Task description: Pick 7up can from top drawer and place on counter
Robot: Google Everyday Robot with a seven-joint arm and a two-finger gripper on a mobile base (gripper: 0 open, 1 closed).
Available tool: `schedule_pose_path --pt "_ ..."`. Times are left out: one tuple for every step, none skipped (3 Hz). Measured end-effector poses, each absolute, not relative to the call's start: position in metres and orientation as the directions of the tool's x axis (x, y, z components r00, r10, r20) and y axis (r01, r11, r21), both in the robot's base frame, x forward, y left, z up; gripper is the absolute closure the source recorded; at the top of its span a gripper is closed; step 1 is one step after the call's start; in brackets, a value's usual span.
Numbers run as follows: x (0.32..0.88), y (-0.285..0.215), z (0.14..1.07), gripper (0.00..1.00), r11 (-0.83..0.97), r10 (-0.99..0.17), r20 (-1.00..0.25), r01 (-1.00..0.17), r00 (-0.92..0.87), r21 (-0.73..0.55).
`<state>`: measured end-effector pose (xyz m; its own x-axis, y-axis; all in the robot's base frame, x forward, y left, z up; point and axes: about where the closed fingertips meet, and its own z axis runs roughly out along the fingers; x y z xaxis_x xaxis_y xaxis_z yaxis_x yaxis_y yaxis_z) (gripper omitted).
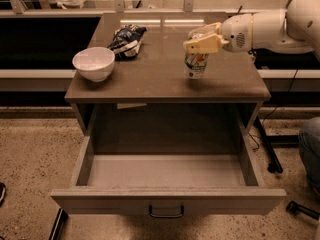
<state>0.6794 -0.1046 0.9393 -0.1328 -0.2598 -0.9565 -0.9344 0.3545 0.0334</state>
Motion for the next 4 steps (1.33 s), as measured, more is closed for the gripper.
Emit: schedule_pose_path --pt "0.6858 -0.1049 0.9319 1.0 0.359 -0.254 -0.954 -0.932 -0.157 0.058" --pt "0.688 -0.1056 0.9287 1.0 0.361 -0.249 -0.954 -0.93 -0.169 0.071" --pt "0.6895 -0.1061 0.9252 1.0 0.36 -0.245 -0.952 -0.929 -0.182 0.085" --pt "0.6904 -0.1063 0.9227 0.85 0.357 -0.243 -0.951 -0.929 -0.19 0.094"
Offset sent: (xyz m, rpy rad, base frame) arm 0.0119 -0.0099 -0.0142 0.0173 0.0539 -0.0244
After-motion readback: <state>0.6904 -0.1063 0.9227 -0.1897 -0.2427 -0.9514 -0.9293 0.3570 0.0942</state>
